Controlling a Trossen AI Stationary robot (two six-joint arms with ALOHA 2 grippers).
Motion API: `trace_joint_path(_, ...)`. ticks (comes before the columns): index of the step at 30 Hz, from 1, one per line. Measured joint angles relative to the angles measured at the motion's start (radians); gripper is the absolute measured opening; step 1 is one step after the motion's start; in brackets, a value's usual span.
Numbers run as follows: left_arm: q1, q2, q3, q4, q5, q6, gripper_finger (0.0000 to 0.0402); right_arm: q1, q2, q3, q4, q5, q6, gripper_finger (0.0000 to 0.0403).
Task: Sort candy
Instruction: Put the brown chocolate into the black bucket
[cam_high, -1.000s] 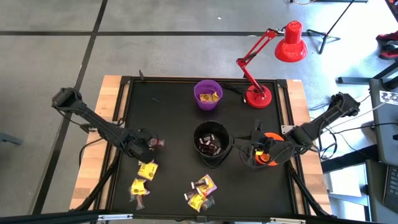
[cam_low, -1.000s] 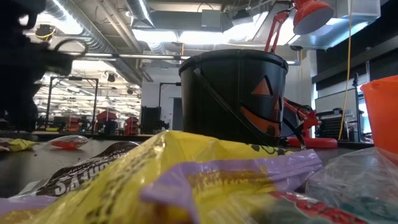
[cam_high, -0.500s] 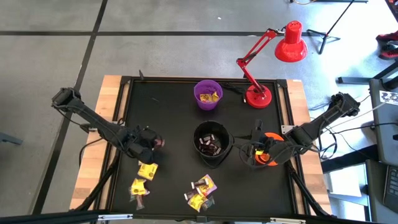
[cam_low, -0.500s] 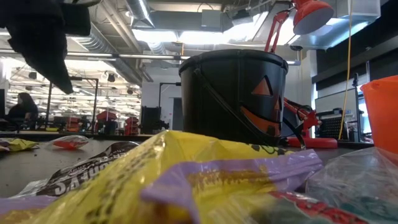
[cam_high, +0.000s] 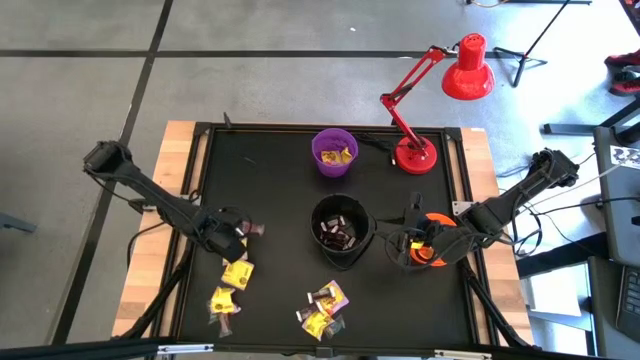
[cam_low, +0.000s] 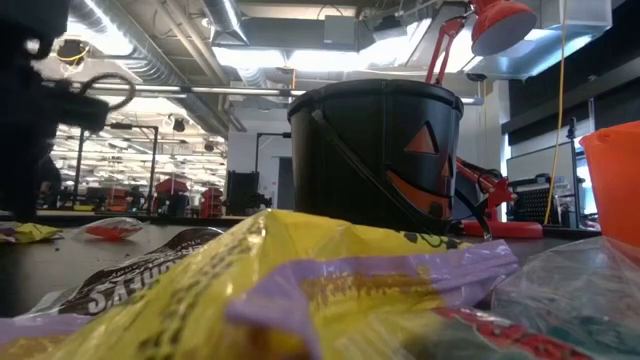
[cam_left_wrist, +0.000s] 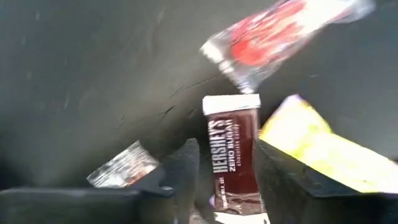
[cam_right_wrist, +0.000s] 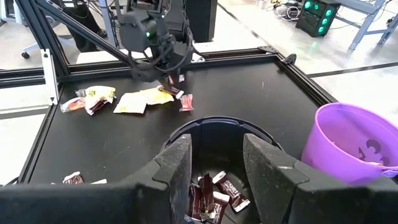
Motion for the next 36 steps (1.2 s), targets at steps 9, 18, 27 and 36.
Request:
trace_joint_path(9,0.0,-0.004,-0.084,0.113,0.029,-0.066,0.0216,0.0,0.0,0.0,0.0,0.001,0.0,0.0143)
trace_joint_path(18,-0.001,-0.003,-0.091,0.109,-0.001,-0.062,0.0161,0.0,0.0,0.0,0.0,0.002,0.0,0.0143)
trace_joint_path(27,0.0,-0.002,-0.09,0.12,-0.029,-0.057,0.0024,0.0,0.0,0.0,0.0,0.003,0.0,0.0143)
trace_joint_path(36,0.0,0.004,-0.042,0.104,-0.087,-0.022,0.001,0.0,0.0,0.0,0.0,0.003,0.0,0.0143)
